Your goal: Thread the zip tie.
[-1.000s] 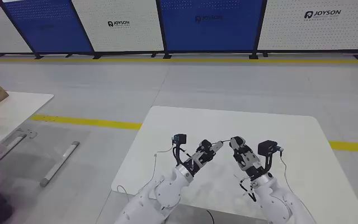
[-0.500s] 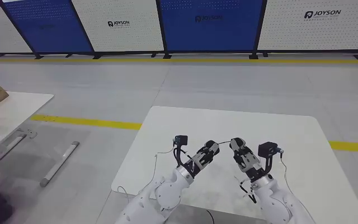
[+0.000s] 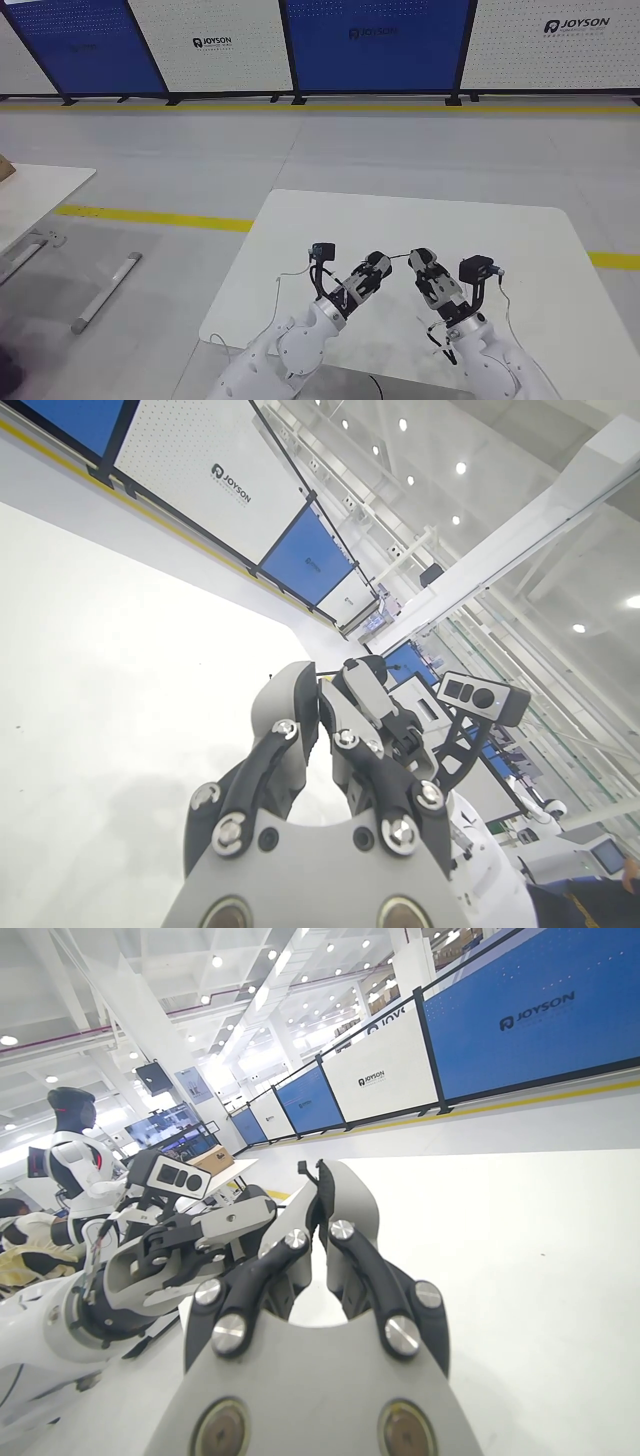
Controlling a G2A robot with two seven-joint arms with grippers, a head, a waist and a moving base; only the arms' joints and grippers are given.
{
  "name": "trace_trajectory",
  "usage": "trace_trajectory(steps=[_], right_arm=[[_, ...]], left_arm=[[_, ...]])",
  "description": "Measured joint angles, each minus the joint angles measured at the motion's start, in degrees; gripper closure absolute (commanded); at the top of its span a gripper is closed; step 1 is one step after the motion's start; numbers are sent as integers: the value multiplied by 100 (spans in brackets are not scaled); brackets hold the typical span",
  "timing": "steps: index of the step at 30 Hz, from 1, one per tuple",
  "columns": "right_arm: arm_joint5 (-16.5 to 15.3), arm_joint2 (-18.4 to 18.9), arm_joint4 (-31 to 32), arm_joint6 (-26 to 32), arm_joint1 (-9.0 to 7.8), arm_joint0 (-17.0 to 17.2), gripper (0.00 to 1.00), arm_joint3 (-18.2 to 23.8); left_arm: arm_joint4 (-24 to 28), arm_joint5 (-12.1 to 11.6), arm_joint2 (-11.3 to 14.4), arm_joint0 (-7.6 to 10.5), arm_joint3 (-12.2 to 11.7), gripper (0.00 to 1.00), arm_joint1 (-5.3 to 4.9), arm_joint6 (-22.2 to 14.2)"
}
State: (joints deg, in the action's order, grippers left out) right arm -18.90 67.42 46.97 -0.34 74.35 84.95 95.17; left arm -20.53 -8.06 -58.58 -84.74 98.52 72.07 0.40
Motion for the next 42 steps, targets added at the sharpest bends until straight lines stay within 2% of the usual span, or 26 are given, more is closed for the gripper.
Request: trace_trajectory(steps=[4,6,8,19,20,21,22,30,34,38,40,42], right_arm=[[34,-22,45,-46,3,5,100,2],[48,-35,58,-62,5,4,100,2],[65,-52,70,-78,9,0,100,-1],[112,-111,104,-132,20,-9,100,-23],[117,-115,101,-121,20,-12,75,-27],[125,-119,99,-106,21,-16,45,-31],[135,-125,91,-89,23,-22,0,-34],[85,-117,34,-192,26,-2,0,-9],[73,-30,12,-243,11,74,0,11],[255,70,-68,-239,9,72,0,-70],[531,86,45,-199,17,21,0,-113],[736,74,122,-187,23,-2,0,-118]], left_arm=[[31,-27,-25,-15,7,89,-4,-22],[53,-43,-42,-20,14,92,-8,-49],[59,-55,-65,-27,20,100,-13,-62],[73,-106,-116,-32,-13,100,-24,-120],[72,-109,-117,-31,-14,100,-25,-127],[72,-112,-119,-31,-16,100,-26,-133],[74,-112,-122,-30,-18,100,-26,-137],[401,6,-176,9,-37,100,7,95],[839,-175,-231,5,-11,100,31,228],[1396,-471,-319,-25,21,100,21,-104],[1645,-501,-376,-43,46,100,6,-356],[1710,-489,-389,-49,53,100,3,-411]])
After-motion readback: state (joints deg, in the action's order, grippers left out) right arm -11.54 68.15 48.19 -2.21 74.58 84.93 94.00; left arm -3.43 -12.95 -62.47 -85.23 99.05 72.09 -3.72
